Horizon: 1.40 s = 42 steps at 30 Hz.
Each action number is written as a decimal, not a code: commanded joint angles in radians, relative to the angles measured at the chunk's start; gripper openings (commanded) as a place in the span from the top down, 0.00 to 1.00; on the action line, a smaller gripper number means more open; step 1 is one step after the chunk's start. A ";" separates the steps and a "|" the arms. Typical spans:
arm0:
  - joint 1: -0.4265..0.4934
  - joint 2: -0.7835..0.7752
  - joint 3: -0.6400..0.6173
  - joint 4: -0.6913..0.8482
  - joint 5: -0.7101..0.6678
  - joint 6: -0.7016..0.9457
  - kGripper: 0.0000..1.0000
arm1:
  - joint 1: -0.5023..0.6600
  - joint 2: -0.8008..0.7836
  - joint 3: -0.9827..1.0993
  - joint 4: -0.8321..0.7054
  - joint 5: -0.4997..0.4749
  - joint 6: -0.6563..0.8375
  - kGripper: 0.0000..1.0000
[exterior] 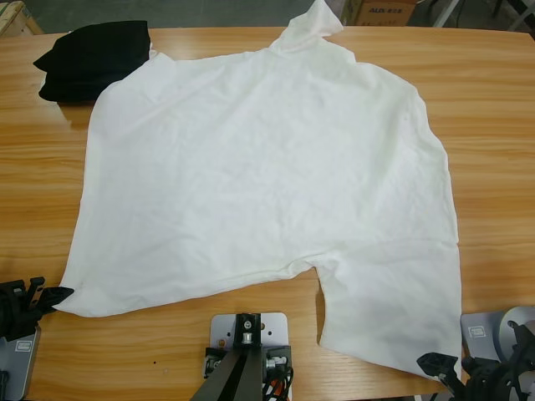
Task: Fold clothes
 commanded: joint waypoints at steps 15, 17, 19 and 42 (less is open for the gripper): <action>-0.008 -0.004 0.031 0.001 -0.011 0.009 1.00 | 0.015 0.150 0.020 -0.065 -0.098 0.355 0.48; -0.008 -0.005 0.031 0.001 -0.011 0.009 1.00 | 0.015 0.150 0.020 -0.066 -0.105 0.350 0.53; -0.008 -0.004 0.031 0.001 -0.011 0.009 1.00 | 0.015 0.153 0.020 -0.065 -0.105 0.348 0.63; 0.014 -0.075 -0.026 0.014 0.118 0.038 1.00 | -0.258 -0.158 0.021 0.014 -0.551 -0.283 1.00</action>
